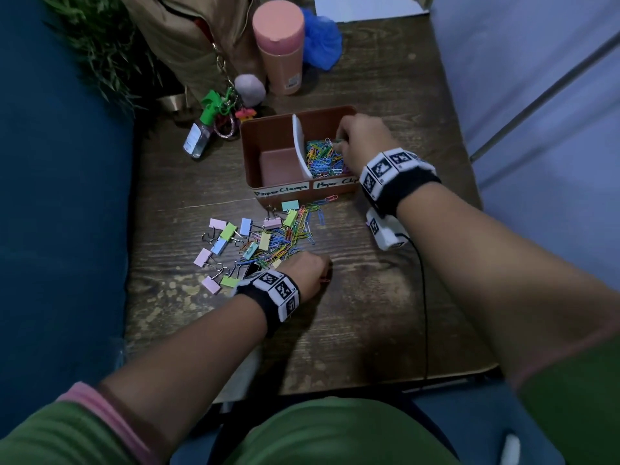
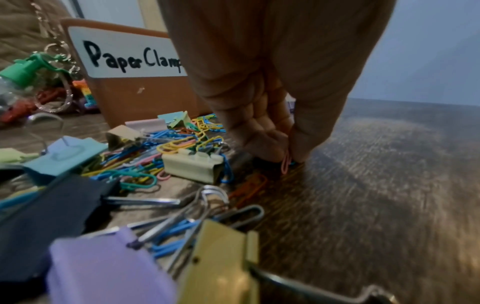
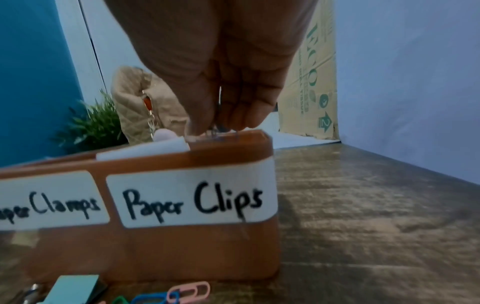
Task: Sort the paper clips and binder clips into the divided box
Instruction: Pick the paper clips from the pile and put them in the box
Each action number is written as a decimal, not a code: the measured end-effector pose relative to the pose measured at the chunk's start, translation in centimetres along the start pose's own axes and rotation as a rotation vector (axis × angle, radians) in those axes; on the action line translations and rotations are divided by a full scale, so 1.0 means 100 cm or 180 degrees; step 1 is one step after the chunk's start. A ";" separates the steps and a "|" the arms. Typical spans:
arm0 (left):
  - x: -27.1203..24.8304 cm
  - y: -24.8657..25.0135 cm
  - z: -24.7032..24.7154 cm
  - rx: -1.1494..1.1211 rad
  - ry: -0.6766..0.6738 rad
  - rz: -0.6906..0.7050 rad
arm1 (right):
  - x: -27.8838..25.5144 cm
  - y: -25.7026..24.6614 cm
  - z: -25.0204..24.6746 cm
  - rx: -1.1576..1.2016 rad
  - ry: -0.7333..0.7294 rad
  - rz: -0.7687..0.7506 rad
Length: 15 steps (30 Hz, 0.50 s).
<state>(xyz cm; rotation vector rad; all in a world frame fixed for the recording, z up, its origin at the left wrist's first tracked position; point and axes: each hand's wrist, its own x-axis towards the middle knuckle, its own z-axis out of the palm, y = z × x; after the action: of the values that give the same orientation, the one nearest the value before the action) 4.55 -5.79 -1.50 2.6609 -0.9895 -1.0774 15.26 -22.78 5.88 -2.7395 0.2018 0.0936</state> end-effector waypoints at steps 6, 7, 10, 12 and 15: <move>-0.002 0.002 0.002 -0.0214 0.0084 -0.0213 | -0.023 0.010 0.011 0.0543 0.0393 -0.0039; -0.002 0.002 0.003 -0.0197 0.0080 -0.0224 | -0.034 0.015 0.012 0.0691 0.0596 -0.0128; -0.003 0.004 0.002 -0.0079 -0.0015 -0.0226 | -0.075 0.033 0.019 0.0943 0.0982 -0.0303; -0.005 0.004 -0.003 -0.0140 -0.0052 -0.0220 | -0.106 0.047 0.028 0.1047 0.0981 -0.0278; -0.005 0.001 -0.031 -0.0536 0.0354 -0.0230 | -0.146 0.073 0.046 0.0979 0.0559 0.0030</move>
<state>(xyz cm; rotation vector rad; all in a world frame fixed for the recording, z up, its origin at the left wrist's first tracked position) 6.25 -5.99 1.15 2.6047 -0.7530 -0.9667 -0.49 -25.81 0.28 -2.4391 0.2546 -0.1635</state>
